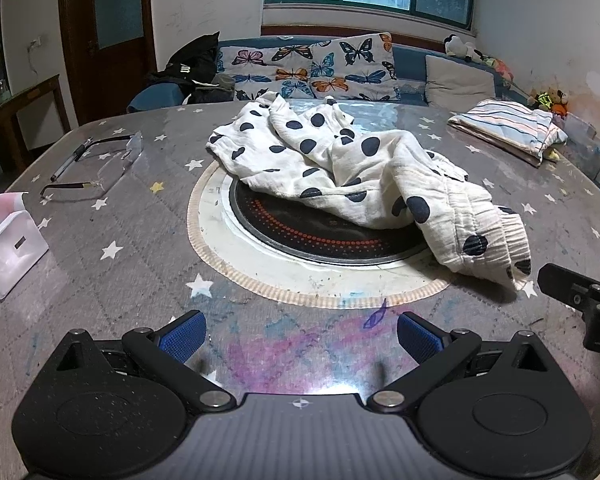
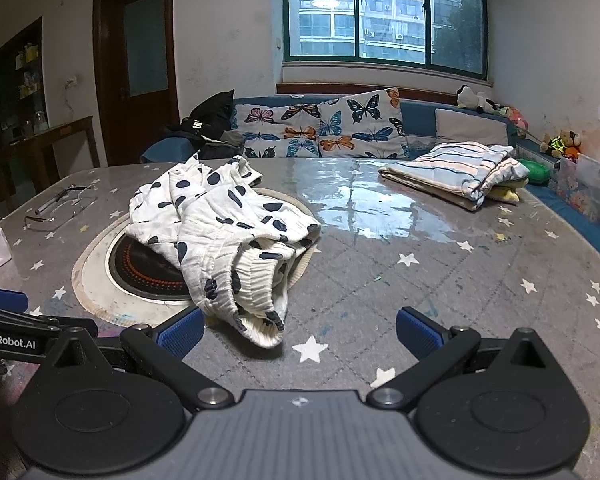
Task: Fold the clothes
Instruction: 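Move both tools toward the white polka-dot pants on the table, then grasp the pants waistband with the right gripper while the left gripper grasps it too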
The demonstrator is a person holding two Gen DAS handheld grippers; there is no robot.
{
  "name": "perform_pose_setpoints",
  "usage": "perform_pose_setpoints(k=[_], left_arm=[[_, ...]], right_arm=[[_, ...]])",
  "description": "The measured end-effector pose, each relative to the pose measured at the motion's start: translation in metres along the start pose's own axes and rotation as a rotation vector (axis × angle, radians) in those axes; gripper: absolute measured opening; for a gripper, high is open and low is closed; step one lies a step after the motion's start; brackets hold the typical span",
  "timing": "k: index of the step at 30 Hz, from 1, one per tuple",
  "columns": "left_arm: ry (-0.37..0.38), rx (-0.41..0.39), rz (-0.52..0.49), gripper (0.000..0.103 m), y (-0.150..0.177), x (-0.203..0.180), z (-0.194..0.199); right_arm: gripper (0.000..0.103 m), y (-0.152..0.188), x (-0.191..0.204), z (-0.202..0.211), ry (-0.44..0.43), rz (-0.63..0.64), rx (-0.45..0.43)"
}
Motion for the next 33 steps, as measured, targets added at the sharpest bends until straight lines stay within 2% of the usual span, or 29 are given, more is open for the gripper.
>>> perform_pose_setpoints(k=[21, 30, 33], left_arm=[[0.003, 0.030, -0.002, 0.103, -0.012, -0.002, -0.013], [0.007, 0.031, 0.000, 0.103, -0.019, -0.001, -0.017], [0.009, 0.027, 0.002, 0.103, -0.022, 0.001, -0.016]], right_arm=[[0.102, -0.012, -0.001, -0.012, -0.015, 0.004, 0.017], [0.092, -0.018, 0.002, -0.019, -0.056, 0.023, 0.042], [0.085, -0.020, 0.003, -0.022, -0.073, 0.035, 0.052]])
Point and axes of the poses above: each gripper's, at about its wrist camera, not at the fingertips, and z roughly against the way its jaws point, x to its left, y to its underside, the point moved 3 cm from there along -z, roughly the way its jaws point, and after that the axes turned 10 degrees about x, right-handed, at the moved point
